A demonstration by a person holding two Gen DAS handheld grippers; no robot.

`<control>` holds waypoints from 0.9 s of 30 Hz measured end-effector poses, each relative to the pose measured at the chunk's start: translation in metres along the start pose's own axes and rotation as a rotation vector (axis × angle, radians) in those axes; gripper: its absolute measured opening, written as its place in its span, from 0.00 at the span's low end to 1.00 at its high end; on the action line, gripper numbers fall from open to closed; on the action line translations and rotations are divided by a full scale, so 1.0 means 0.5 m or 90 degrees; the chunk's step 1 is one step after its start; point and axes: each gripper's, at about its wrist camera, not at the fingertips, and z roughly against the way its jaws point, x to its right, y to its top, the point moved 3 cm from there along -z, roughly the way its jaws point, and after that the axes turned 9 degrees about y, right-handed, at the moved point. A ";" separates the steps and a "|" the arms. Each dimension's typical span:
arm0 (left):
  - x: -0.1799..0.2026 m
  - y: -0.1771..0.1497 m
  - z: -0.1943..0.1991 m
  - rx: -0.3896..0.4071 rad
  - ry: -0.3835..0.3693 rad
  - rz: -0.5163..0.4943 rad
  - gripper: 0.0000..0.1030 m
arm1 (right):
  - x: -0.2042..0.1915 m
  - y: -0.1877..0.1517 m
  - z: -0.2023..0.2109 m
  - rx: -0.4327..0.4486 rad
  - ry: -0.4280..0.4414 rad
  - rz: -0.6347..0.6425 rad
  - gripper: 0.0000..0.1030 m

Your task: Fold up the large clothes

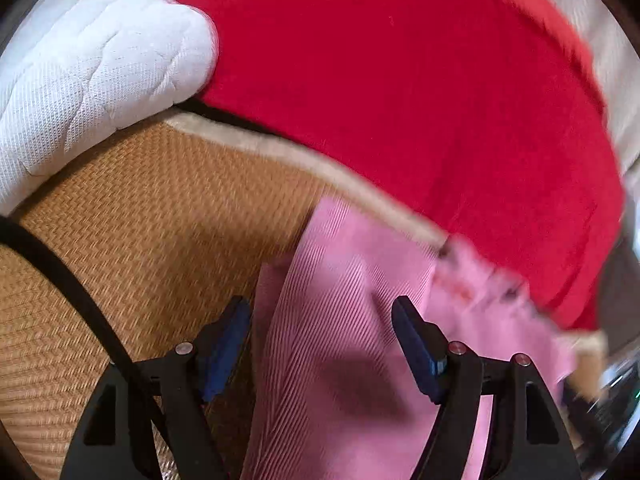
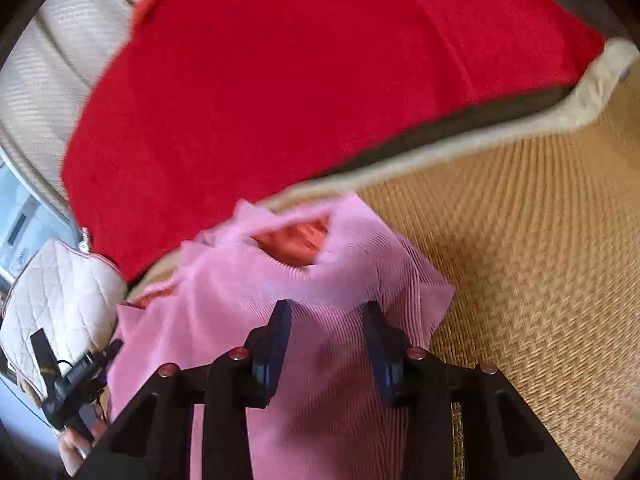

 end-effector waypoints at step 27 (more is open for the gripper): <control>0.102 0.015 0.073 0.116 0.017 -0.070 0.78 | -0.044 0.031 -0.014 0.075 0.079 -0.046 0.52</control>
